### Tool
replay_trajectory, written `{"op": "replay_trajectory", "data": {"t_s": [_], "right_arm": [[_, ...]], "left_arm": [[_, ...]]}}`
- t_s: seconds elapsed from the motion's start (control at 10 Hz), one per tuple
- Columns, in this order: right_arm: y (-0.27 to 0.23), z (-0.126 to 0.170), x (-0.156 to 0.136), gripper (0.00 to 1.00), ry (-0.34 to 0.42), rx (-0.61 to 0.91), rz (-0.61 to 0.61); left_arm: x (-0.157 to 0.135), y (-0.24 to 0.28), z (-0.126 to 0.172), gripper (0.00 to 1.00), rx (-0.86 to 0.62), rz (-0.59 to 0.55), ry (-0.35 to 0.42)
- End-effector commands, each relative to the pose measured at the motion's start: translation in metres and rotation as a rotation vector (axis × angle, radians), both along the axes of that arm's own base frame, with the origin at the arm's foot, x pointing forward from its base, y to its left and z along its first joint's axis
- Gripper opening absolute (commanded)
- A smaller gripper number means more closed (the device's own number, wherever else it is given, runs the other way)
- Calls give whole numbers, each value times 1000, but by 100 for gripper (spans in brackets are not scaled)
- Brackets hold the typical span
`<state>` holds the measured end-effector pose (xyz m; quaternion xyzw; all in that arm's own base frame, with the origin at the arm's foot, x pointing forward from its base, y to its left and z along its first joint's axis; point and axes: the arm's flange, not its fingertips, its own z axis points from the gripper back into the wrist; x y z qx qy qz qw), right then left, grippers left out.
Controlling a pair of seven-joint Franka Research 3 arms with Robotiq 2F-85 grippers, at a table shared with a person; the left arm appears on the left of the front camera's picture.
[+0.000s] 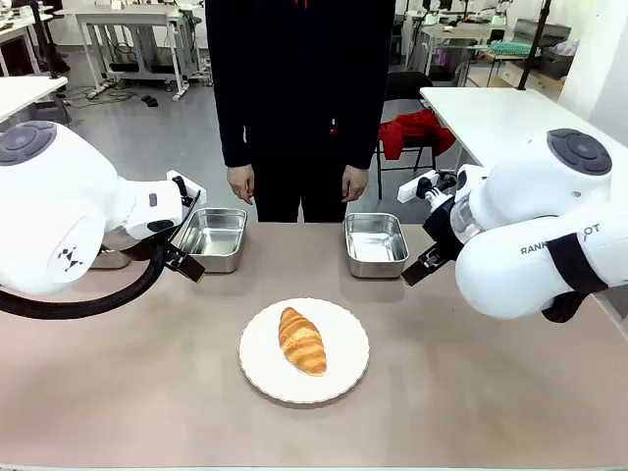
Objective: Place the bread in the container.
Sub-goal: Place the Butter Roll into the Airtight Container indicated by the human.
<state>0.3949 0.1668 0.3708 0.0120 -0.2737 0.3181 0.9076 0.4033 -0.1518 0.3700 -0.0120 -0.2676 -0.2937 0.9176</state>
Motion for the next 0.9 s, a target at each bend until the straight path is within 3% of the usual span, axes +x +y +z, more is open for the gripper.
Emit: {"op": "replay_trajectory", "data": {"t_s": [0.0, 0.8], "right_arm": [[0, 0, 0, 100, 0, 0, 0], [0, 0, 0, 100, 0, 0, 0]], "left_arm": [[0, 0, 0, 100, 0, 0, 0], [0, 0, 0, 100, 0, 0, 0]]}}
